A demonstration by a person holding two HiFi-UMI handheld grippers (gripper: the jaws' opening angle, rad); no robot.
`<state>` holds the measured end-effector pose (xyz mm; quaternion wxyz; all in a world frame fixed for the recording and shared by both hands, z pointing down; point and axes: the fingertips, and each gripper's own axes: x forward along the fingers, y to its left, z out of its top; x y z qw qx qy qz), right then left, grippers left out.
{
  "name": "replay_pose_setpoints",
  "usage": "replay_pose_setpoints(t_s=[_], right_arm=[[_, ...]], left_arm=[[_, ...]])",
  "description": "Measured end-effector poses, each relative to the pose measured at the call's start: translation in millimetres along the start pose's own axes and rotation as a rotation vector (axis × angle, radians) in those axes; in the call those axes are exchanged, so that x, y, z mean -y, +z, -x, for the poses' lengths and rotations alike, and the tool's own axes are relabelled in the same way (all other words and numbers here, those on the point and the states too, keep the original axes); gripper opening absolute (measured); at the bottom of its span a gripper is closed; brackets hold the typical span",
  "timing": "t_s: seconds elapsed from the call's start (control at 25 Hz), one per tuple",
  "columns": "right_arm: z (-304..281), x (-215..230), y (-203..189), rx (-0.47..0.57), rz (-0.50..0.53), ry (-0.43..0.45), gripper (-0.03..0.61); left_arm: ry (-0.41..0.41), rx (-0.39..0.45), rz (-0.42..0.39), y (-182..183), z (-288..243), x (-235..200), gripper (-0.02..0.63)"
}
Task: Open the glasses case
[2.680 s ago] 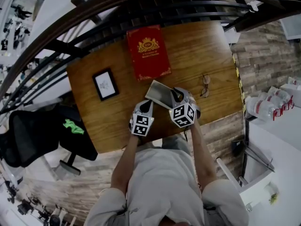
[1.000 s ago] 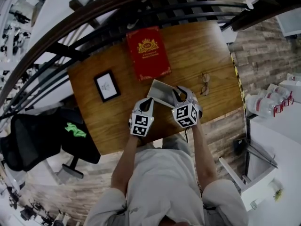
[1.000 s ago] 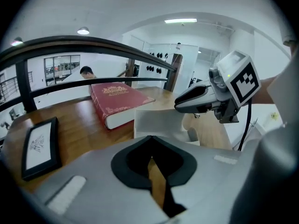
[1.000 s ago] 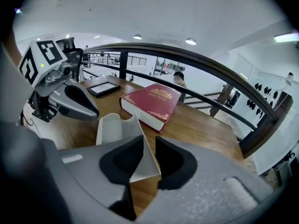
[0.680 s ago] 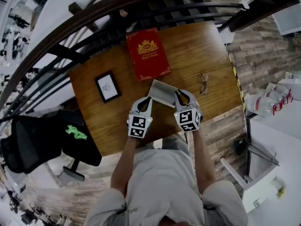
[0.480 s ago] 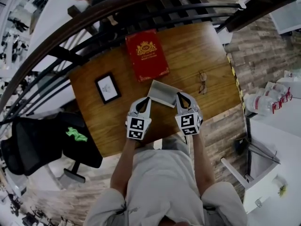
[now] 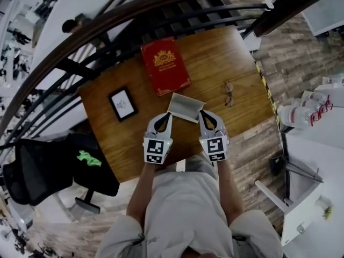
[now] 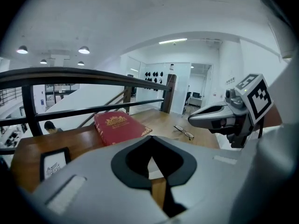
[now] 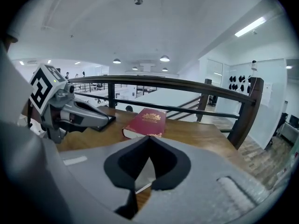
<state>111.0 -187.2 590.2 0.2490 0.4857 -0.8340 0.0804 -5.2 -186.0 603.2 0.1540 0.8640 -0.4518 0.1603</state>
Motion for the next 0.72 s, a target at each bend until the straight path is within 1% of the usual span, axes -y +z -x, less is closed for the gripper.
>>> replay_pose_setpoints(t_s=[0.72], right_arm=[[0.8, -3.9, 0.3, -0.010, 0.008, -0.010, 0.002]], left_arm=[[-0.021, 0.006, -0.019, 1.2, 1.9, 1.7, 0.020]])
